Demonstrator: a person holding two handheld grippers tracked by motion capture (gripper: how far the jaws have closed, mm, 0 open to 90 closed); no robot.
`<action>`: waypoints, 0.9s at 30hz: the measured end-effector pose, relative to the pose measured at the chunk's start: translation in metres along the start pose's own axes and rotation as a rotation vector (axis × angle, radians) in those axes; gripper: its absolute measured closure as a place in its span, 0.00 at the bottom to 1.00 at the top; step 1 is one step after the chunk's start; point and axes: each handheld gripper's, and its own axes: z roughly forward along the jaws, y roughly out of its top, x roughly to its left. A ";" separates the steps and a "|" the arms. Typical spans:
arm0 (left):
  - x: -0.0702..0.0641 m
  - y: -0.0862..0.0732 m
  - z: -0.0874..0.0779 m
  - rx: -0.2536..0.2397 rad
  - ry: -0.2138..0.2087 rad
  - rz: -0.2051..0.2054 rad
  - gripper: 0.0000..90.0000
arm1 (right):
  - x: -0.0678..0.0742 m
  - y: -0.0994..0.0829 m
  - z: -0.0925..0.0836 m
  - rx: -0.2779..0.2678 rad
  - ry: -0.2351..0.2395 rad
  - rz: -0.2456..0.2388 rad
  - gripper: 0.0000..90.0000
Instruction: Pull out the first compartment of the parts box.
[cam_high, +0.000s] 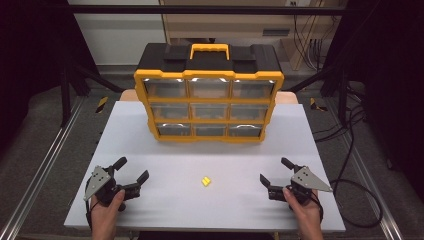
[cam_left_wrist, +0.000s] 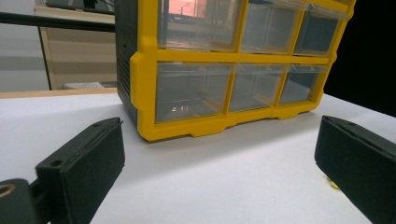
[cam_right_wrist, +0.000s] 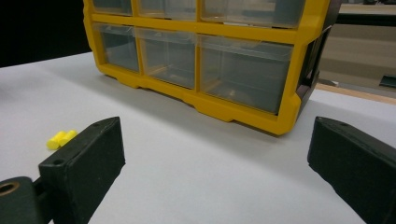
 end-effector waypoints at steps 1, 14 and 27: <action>-0.001 0.001 0.001 0.006 0.001 0.012 0.02 | 0.000 0.000 0.000 0.003 -0.001 0.009 0.05; -0.037 0.052 0.032 0.131 0.022 0.340 0.04 | 0.011 0.009 0.010 0.038 -0.058 0.032 0.05; -0.065 0.137 0.086 0.192 0.155 0.886 0.10 | 0.015 0.009 0.006 0.050 -0.066 0.026 0.05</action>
